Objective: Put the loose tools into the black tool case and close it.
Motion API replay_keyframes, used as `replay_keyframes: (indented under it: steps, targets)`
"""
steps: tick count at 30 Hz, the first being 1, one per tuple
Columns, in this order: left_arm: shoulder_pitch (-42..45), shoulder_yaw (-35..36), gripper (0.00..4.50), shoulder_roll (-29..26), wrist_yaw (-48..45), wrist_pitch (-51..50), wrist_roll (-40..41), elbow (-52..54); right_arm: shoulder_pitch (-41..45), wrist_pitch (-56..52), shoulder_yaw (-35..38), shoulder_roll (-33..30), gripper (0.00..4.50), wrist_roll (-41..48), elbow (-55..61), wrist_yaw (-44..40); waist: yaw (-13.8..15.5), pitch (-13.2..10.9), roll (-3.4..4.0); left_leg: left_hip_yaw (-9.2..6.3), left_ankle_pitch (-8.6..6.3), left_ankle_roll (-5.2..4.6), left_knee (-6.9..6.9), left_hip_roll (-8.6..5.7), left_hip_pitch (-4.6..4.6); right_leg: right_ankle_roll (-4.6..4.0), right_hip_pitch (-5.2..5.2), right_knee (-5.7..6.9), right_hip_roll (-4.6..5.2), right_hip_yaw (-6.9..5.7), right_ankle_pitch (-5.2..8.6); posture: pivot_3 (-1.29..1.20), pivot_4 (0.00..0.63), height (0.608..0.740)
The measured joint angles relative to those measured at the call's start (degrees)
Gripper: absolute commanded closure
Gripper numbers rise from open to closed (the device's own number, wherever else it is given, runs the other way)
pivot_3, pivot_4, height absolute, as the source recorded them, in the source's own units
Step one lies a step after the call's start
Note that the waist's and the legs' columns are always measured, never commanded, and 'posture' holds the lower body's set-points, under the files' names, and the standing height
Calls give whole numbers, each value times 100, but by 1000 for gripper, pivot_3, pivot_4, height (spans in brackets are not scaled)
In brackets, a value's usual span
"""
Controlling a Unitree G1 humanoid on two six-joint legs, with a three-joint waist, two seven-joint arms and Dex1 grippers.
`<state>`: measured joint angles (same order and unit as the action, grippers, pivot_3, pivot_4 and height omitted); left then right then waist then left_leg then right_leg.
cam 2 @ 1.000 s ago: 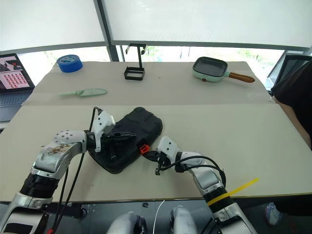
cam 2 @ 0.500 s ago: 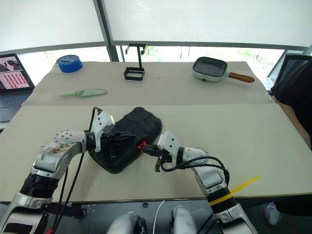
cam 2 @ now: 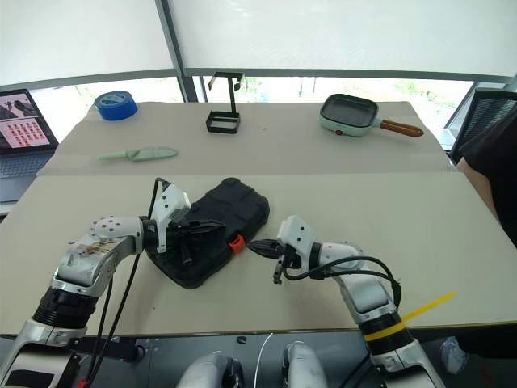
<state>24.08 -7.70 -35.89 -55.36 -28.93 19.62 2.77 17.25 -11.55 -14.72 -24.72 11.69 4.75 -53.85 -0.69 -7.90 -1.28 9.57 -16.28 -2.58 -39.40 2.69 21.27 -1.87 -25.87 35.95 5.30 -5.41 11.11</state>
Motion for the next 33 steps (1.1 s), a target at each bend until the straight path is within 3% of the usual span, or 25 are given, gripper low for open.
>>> replay_keyframes:
  steps: [15,19,20,21,23,25,28,31,32,33]
  targets:
    - [-29,34,4416,72,-21,270,-26,-140,653,183,-350,834,4500,-606,-1401,446,-5,2,2,2,3,2,4,-3,-1,1,-2,2,-1,0,0,0,150,740]
    - [-276,466,4416,407,-36,822,136,-374,644,231,-309,723,4500,-577,-1322,341,-13,-1,9,4,5,3,7,-2,4,0,-11,5,6,1,0,0,150,740]
    - [-385,620,4189,484,-85,1015,252,-405,591,234,-260,593,4500,-523,-1156,254,-9,-1,10,4,5,3,7,-2,10,0,-17,3,8,1,0,0,150,740]
    - [-538,805,3852,542,-214,1253,432,-414,469,225,-128,399,4039,-355,-846,127,-12,-1,9,3,10,-6,9,-2,15,-2,-20,0,8,1,1,0,150,740]
    - [-739,1055,3370,543,-350,1453,625,-371,250,196,106,77,3777,-131,-423,-55,-9,-1,9,3,15,-19,16,-1,15,-7,-20,-7,7,0,4,0,150,740]
    - [-1057,1337,2751,339,-528,1662,771,-246,-175,147,391,-380,3090,116,80,-296,-9,-2,7,3,14,-18,35,-1,22,-10,-29,-19,7,-1,6,0,150,740]
    - [-1590,1858,1446,-156,-787,1637,1005,1,-740,283,906,-938,1952,324,407,-512,-21,-10,2,4,11,-13,43,1,24,-16,-37,-23,1,-3,11,0,150,740]
    - [-2071,2304,334,-431,-956,1869,1057,41,-971,808,1375,-1170,939,339,326,-594,-7,-36,-9,2,10,-8,43,2,27,-15,-39,-26,-1,-8,12,0,150,740]
    - [-2254,2501,27,-490,-938,2179,931,-32,-1006,1142,1575,-1224,595,365,174,-648,1,-44,-14,2,-2,13,42,1,27,-15,-38,-30,0,-9,13,0,150,740]
    - [-2350,2650,0,-528,-909,2401,831,-134,-1031,1380,1717,-1272,329,386,28,-694,11,-48,-18,2,-6,20,42,1,27,-15,-37,-31,0,-10,13,0,150,740]
